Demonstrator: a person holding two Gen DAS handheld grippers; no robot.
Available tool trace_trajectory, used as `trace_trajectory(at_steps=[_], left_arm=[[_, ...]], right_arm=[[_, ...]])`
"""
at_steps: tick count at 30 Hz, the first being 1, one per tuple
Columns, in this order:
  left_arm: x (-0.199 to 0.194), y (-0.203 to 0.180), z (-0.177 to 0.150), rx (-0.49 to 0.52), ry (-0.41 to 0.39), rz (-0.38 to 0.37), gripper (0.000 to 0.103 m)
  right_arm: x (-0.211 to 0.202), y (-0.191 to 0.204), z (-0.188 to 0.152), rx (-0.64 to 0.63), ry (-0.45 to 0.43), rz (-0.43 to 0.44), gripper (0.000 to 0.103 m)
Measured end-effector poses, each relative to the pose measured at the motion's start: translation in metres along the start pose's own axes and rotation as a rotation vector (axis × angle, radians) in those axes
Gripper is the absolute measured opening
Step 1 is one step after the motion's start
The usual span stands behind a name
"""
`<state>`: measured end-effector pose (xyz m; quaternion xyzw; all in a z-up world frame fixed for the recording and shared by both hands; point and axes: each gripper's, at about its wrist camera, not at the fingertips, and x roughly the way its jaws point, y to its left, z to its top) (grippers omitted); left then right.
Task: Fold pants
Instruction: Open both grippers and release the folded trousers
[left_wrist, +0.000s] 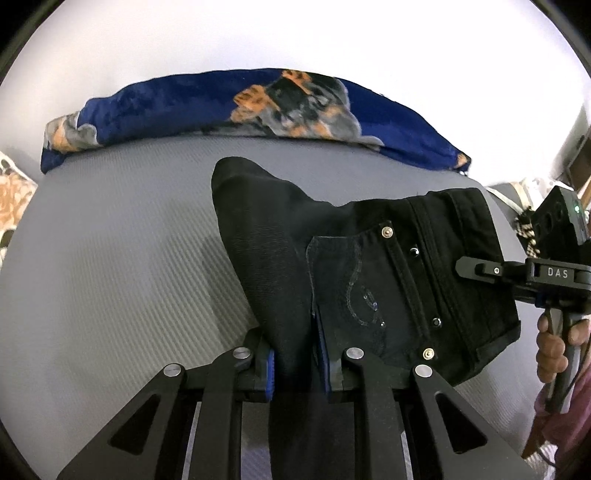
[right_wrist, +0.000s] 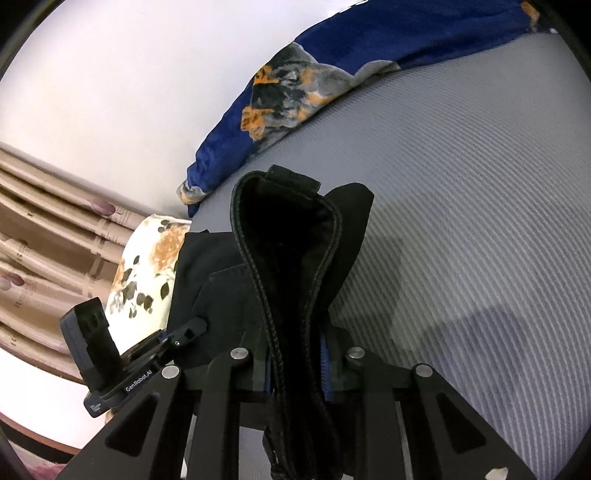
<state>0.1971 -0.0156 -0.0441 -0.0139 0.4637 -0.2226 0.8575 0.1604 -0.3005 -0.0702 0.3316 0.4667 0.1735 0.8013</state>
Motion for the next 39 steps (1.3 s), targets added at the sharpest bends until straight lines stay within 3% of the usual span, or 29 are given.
trace_trajectory(at_steps=[9,14,20,26,31,39], left_arm=[[0.029,0.041,0.039,-0.049,-0.018,0.009,0.018],[0.06,0.059,0.033,-0.059,0.032,0.051,0.024],[0.076,0.066,0.017,-0.083,0.018,0.084,0.043],[0.067,0.066,0.002,-0.106,0.012,0.109,0.053],[0.045,0.055,-0.016,-0.093,0.005,0.193,0.054],[0.001,0.03,-0.045,-0.08,-0.048,0.327,0.054]], right_arm=[[0.036,0.007,0.051,-0.021,-0.002,-0.029,0.019],[0.057,-0.005,0.055,-0.035,0.0,-0.145,0.021],[0.066,-0.011,0.044,-0.106,-0.002,-0.307,0.044],[0.055,-0.016,0.027,-0.082,0.004,-0.327,0.049],[0.034,-0.012,0.006,-0.071,-0.022,-0.346,0.052],[0.014,0.048,-0.027,-0.294,-0.117,-0.505,0.059]])
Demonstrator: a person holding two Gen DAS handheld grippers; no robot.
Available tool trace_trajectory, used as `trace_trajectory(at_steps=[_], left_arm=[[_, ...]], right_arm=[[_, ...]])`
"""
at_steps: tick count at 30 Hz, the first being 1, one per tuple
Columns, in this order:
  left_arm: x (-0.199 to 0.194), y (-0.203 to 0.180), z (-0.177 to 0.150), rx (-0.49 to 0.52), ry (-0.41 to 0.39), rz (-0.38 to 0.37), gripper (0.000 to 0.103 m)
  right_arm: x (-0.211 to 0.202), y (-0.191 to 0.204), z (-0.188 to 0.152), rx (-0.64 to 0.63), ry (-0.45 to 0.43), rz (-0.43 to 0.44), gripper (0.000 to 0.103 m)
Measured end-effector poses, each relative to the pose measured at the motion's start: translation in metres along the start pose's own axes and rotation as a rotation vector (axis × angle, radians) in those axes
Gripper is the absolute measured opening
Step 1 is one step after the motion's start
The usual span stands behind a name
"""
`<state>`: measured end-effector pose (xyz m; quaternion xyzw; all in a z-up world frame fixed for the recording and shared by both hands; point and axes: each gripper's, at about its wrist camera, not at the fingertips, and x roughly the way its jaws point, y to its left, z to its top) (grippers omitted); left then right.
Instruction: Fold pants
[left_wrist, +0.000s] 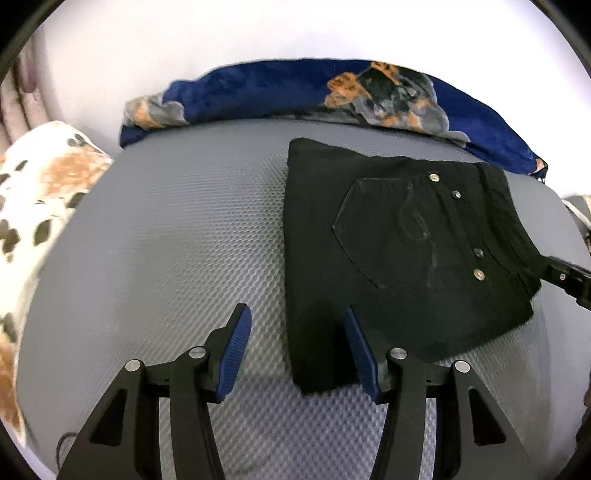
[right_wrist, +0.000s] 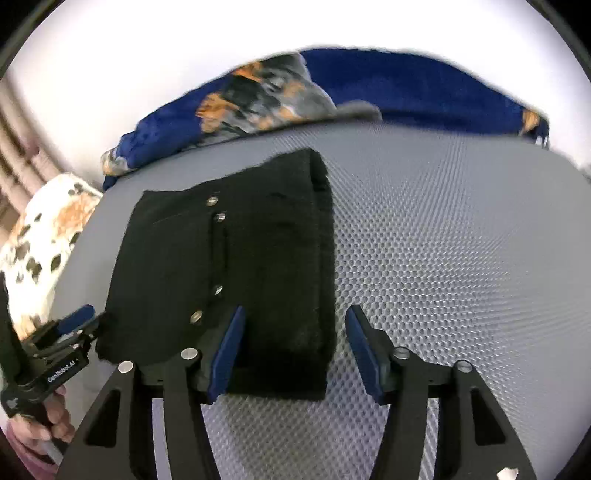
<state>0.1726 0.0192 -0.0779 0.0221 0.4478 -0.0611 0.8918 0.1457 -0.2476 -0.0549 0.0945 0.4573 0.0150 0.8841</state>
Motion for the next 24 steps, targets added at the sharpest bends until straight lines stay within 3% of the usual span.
trace_trajectory(at_steps=[8,24], left_arm=[[-0.038,-0.003,-0.03,-0.021,-0.015,0.031,0.054],[-0.087,0.002,-0.069,-0.058,-0.067,0.075,0.054]], right_arm=[[-0.048,0.042,-0.028,-0.083,-0.094,-0.052,0.073],[-0.08,0.071,-0.072,-0.04,-0.122,-0.038,0.086]])
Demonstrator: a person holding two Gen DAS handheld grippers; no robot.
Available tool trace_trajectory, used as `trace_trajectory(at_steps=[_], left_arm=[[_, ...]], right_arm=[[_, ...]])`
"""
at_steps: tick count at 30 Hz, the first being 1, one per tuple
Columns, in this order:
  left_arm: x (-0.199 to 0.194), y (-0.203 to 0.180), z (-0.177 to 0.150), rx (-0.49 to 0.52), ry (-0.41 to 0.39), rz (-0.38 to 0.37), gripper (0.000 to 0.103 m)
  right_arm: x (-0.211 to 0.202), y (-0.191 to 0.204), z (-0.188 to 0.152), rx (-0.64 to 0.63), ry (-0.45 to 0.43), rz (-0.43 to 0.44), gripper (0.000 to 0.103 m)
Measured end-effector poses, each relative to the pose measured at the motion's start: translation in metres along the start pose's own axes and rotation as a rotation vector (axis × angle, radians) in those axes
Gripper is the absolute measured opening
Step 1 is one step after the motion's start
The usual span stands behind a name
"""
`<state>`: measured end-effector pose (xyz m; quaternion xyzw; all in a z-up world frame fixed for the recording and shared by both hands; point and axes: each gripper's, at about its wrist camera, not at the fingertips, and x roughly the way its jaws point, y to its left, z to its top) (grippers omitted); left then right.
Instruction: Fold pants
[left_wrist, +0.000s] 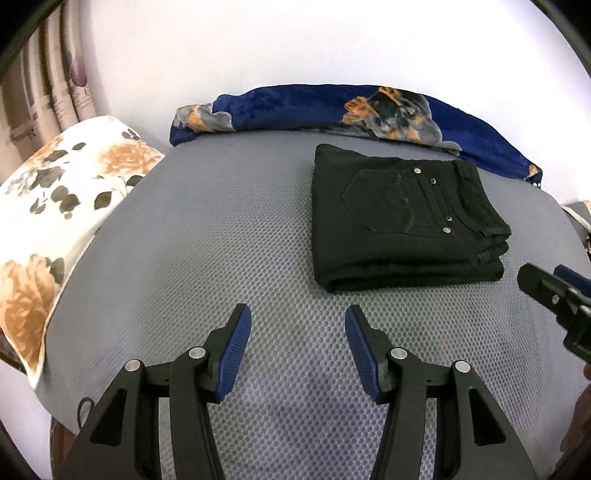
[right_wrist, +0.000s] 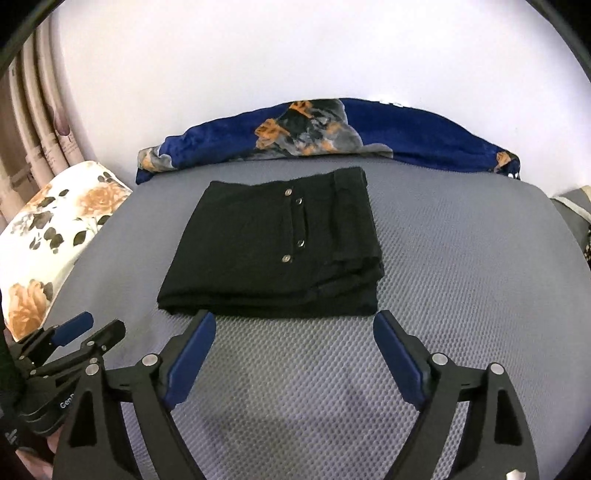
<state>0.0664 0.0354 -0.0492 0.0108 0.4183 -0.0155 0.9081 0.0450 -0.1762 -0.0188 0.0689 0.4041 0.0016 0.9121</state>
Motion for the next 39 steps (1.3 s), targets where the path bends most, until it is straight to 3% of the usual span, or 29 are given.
trace_trajectory(at_steps=[18,39], left_arm=[[-0.005,-0.002,-0.011,0.009,0.015,0.007,0.054],[0.004,-0.005,-0.011,0.035,0.033,0.013,0.054]], right_arm=[[-0.002,0.012,-0.017,-0.049,0.02,-0.042,0.086],[0.007,0.012,-0.021,-0.033,0.058,-0.019,0.086]])
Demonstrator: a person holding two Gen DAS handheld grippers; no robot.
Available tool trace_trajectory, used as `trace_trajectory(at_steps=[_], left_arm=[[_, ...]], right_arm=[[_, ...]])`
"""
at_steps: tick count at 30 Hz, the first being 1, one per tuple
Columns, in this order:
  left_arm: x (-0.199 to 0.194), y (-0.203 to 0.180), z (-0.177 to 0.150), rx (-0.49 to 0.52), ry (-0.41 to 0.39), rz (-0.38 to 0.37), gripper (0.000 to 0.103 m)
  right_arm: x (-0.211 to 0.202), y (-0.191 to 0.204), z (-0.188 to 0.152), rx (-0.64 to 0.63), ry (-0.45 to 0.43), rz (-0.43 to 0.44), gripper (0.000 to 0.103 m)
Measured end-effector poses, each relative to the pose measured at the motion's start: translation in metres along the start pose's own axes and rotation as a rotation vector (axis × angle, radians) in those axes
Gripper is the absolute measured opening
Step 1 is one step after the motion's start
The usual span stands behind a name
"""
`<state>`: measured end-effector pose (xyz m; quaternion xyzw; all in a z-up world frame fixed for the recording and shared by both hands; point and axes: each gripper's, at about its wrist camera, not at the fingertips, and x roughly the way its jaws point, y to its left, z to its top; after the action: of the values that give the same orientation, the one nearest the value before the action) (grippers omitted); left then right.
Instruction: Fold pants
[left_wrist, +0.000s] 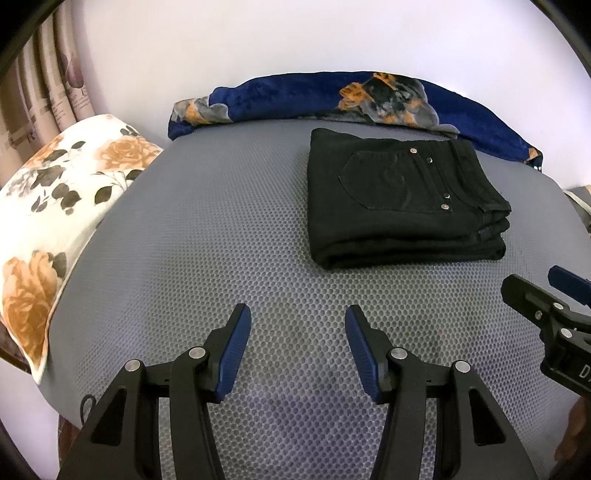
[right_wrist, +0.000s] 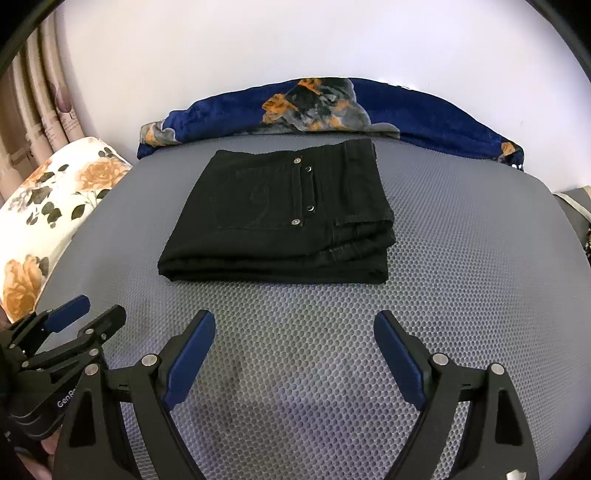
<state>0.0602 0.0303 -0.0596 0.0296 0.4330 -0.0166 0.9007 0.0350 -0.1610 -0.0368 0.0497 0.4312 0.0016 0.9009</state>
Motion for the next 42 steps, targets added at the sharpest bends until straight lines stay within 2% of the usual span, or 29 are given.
trace_trajectory(at_steps=[42], left_arm=[[0.0098,0.0004,0.0002,0.021,0.013,-0.019,0.054]], right_arm=[[0.0073,-0.0034,-0.0026,0.011,0.024,-0.002,0.086]])
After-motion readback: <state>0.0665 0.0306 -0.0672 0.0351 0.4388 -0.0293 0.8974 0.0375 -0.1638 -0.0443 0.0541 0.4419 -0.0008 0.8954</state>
